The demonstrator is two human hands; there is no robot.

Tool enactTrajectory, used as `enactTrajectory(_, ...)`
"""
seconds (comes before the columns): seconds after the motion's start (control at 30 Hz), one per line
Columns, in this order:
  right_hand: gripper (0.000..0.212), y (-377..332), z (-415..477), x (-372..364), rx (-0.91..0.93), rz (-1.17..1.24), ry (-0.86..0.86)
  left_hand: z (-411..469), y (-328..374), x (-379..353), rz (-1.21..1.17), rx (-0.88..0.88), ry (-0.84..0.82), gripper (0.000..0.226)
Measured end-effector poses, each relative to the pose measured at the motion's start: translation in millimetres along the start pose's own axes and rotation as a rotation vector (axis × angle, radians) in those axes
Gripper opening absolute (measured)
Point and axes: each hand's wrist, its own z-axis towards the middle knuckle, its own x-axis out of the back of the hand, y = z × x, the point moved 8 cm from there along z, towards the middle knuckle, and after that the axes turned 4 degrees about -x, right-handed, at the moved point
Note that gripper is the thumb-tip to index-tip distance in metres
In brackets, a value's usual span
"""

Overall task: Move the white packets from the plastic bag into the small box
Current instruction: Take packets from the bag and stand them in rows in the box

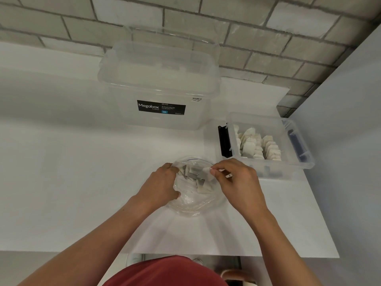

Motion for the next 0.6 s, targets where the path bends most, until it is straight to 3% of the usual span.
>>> enactTrajectory(0.3,0.005,13,4,22,-0.05,0.024,0.045,0,2,2,0.015,0.0,-0.001,0.062)
enactTrajectory(0.47,0.008,14,13,80,-0.087,0.239,0.194,2,1,0,0.021,0.012,-0.009,0.063)
enactTrajectory(0.6,0.008,36,35,130,-0.095,0.151,0.309,4,2,0,0.034,0.016,-0.006,0.063)
